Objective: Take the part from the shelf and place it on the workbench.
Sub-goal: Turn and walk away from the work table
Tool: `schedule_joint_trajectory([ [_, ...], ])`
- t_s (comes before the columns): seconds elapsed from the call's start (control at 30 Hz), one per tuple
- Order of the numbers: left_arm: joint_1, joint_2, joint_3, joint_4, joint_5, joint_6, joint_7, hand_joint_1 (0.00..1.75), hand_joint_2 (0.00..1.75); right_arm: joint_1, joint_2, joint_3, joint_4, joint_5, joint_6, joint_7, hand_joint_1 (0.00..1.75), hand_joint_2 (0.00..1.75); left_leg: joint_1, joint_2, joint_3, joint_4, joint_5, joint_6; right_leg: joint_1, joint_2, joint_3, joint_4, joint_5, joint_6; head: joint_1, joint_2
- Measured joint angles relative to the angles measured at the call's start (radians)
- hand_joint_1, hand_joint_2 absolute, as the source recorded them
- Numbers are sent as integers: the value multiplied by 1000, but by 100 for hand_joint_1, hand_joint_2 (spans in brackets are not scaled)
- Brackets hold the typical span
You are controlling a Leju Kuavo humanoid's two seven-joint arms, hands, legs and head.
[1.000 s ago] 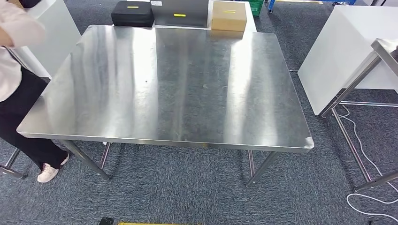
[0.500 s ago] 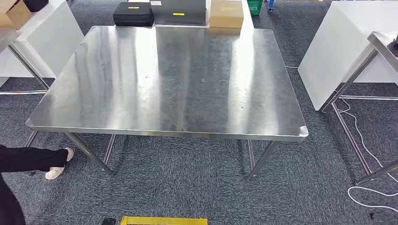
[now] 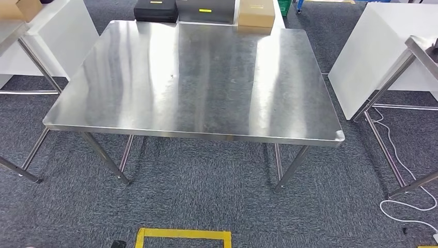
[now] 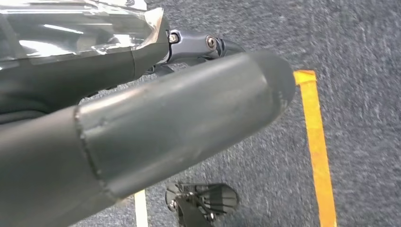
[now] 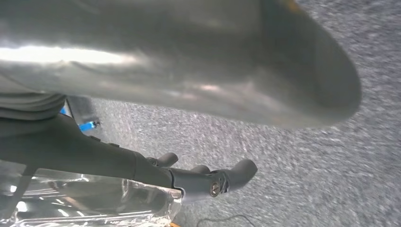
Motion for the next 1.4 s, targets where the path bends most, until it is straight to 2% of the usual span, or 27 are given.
schedule_joint_trajectory([
  [0.07, 0, 0, 1, 0, 0, 1, -1, 0, 0, 1, 0, 3, 0, 1, 0, 0, 0, 0, -5, 2, -24, 1, 18, 11, -2, 2, -41, 124, -80, -11, 3, 0],
  [0.1, 1, 1, 1, 0, 0, 1, -1, 0, 0, 1, 0, 4, 0, 2, 0, 0, 0, 0, -8, 3, -37, 1, 28, 12, -3, 2, -54, 179, -105, -10, 3, 0],
  [0.13, 1, 1, 2, 0, 0, 2, -2, 0, 0, 2, -1, 5, 0, 2, 0, 0, 0, 0, -9, 4, -50, 2, 37, 12, -3, 2, -53, 207, -110, -4, 3, 0],
  [0.17, 2, 0, 3, 0, 0, 2, -2, 0, 0, 2, -1, 6, 0, 3, 0, 0, 0, 0, -10, 4, -63, 3, 47, 11, -2, 3, -32, 199, -98, 6, 4, 0],
  [0.23, 3, 0, 4, 0, 0, 2, -3, 0, 0, 1, -2, 8, 0, 4, 0, 0, 0, 0, -11, 3, -84, 5, 64, 5, -2, 3, 60, 84, -56, 21, 4, 0],
  [0.27, 3, 0, 4, 0, 0, 2, -3, 0, 0, 0, -2, 9, 0, 5, 0, 0, 0, 0, -12, 3, -92, 7, 72, -1, 0, 4, 113, 4, -48, 20, 4, 0],
  [0.33, 3, 0, 4, 0, 0, 2, -4, 0, 0, -1, -2, 12, 0, 6, 0, 0, 0, 0, -14, 3, -98, 7, 87, -13, 9, 6, 167, -92, -50, 7, 4, 0],
  [0.37, 3, 0, 4, 0, 0, 2, -5, 0, 0, -1, -2, 13, 0, 6, 0, 1, 0, 0, -15, 3, -99, 6, 94, -19, 14, 7, 169, -106, -51, 0, 3, 0],
  [0.43, 5, 1, 5, 0, 0, 2, -6, 0, 0, 0, -2, 13, 0, 7, 0, 2, 0, 0, -13, 1, -103, 9, 97, -31, 8, 5, 156, -105, -39, -16, 3, 0],
  [0.47, 7, 2, 6, 0, 0, 2, -6, 0, 0, 0, -2, 13, 0, 7, 0, 2, 0, 0, -12, 1, -111, 25, 76, -36, 3, 4, 150, -105, -31, -27, 0, 0],
  [0.57, 11, 3, 9, 0, 0, 3, -8, 0, 0, 2, -1, 16, 0, 8, 1, 4, 0, 0, -5, 0, -158, 183, -66, -49, 0, -2, 122, -106, -4, -52, -6, 0],
  [0.6, 12, 3, 10, 0, 0, 3, -8, 0, 0, 3, -1, 17, 0, 8, 1, 4, 0, 0, -3, 0, -170, 245, -99, -52, 1, -4, 112, -105, 4, -53, -6, 0],
  [0.63, 13, 3, 10, 0, 1, 3, -9, 0, 0, 4, -1, 18, 0, 8, 2, 4, 0, 0, -2, 0, -172, 286, -110, -55, 2, -5, 103, -104, 12, -52, -6, 0],
  [0.67, 14, 4, 10, 0, 1, 3, -10, 0, 0, 4, -1, 19, 0, 8, 2, 4, 0, 0, 0, 1, -157, 290, -99, -57, 2, -5, 94, -101, 19, -49, -7, 0],
  [0.7, 14, 4, 11, 0, 1, 3, -10, 0, 0, 5, -1, 20, 0, 8, 3, 4, 0, 0, 3, 1, -122, 255, -74, -58, 1, -5, 85, -96, 25, -45, -7, 0],
  [0.77, 14, 4, 12, 0, 2, 4, -12, 0, 0, 5, -1, 21, 0, 9, 3, 4, 0, 0, 6, 0, -20, 114, -35, -56, 2, -5, 68, -82, 32, -38, -7, 0],
  [0.83, 13, 5, 13, 0, 3, 5, -14, 0, 0, 3, -1, 25, 0, 10, 4, 4, 0, 0, 3, -1, 37, 21, -34, -50, 6, -6, 56, -72, 39, -26, -6, 0],
  [0.93, 14, 5, 17, 0, 4, 5, -15, 0, 0, 2, -2, 30, 0, 12, 4, 4, 0, 0, -6, 1, 26, 3, -25, -25, 7, -6, 42, -67, 51, -2, -6, 0],
  [0.97, 14, 4, 18, 0, 4, 5, -16, 0, 0, 3, -3, 31, 0, 13, 4, 4, 0, 0, -6, 3, 18, -1, -15, -13, 7, -5, 32, -54, 39, 0, -5, 0],
  [1.03, 14, 3, 19, 0, 5, 6, -16, 0, 0, 4, -4, 31, 0, 14, 4, 5, 0, 0, -5, 7, -5, -8, 6, 7, 5, -2, -4, 28, -27, -8, -1, 0],
  [1.1, 15, 4, 20, 0, 4, 7, -16, 0, 0, 5, -4, 32, 0, 14, 5, 6, 0, 0, -7, 8, -31, -8, 25, 12, 4, 1, -45, 158, -104, -14, 3, 0],
  [1.13, 15, 4, 20, 0, 4, 7, -16, 0, 0, 5, -5, 32, 0, 14, 5, 7, 0, 0, -8, 9, -44, -7, 35, 11, 4, 1, -51, 202, -121, -9, 3, 0],
  [1.17, 15, 4, 20, 0, 4, 7, -16, 0, 0, 5, -6, 32, 0, 13, 5, 8, 0, 0, -8, 9, -56, -7, 44, 10, 4, 1, -39, 213, -119, -1, 3, 0],
  [1.2, 15, 3, 20, 0, 3, 7, -16, 0, 0, 5, -7, 32, 0, 13, 5, 9, 0, 0, -9, 9, -66, -6, 53, 8, 4, 1, -6, 182, -101, 9, 3, 0],
  [1.27, 15, 2, 20, 0, 2, 6, -16, 0, 0, 3, -8, 33, 0, 12, 5, 9, 0, 0, -10, 9, -78, -5, 68, 0, 3, 2, 100, 31, -63, 18, 4, 0],
  [1.33, 14, 2, 20, 0, 2, 5, -15, 0, 0, 1, -9, 34, 0, 12, 5, 9, 0, 0, -13, 9, -83, -4, 85, -11, 8, 5, 173, -92, -49, 10, 3, 0],
  [1.4, 15, 2, 20, 0, 2, 5, -15, 0, 0, 1, -10, 36, 0, 12, 5, 8, 0, 0, -15, 9, -86, -5, 100, -22, 14, 7, 177, -116, -45, 0, 2, 0],
])
